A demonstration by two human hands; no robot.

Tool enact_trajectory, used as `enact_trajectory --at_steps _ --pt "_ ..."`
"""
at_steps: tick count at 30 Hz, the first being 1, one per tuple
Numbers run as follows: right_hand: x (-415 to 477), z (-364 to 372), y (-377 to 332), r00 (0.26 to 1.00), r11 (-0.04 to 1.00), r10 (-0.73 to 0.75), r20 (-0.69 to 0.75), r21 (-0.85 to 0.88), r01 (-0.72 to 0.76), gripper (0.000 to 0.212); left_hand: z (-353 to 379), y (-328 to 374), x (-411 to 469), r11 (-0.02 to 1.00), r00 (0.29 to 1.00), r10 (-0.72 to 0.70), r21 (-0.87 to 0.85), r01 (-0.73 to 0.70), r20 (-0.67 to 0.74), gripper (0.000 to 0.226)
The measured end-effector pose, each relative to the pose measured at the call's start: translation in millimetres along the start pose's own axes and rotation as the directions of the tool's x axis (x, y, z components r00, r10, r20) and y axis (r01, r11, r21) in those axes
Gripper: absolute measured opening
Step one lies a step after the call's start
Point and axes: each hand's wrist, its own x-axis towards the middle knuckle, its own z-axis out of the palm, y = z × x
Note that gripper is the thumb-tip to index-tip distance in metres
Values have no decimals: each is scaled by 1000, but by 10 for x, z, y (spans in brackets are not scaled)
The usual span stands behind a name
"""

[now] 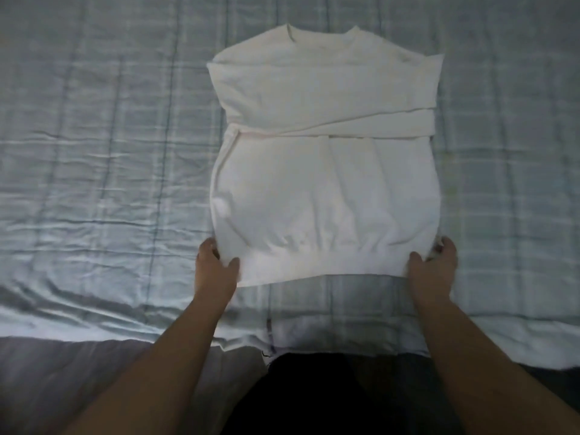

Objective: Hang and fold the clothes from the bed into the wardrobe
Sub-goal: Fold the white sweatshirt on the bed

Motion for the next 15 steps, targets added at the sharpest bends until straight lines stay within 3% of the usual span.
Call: enact_trajectory --at_steps 2,4,7,10,15 --pt "18 9 -27 988 987 155 -19 35 -154 46 11 34 5 996 994 -87 -5 88 65 50" --pt "63 -17 -18 966 963 253 51 80 -257 34 -2 72 38 989 981 -150 8 150 122 38" --pt "65 -146 -11 946 939 308 106 127 -320 33 -91 43 16 941 956 -205 -228 251 208 34" --pt "-53 -375 45 948 944 279 156 138 -300 30 -271 3 -136 753 916 -156 -555 353 370 33" --pt "-339 -806 54 936 832 253 243 440 -339 18 -562 -149 -343 546 856 -117 -687 479 504 33"
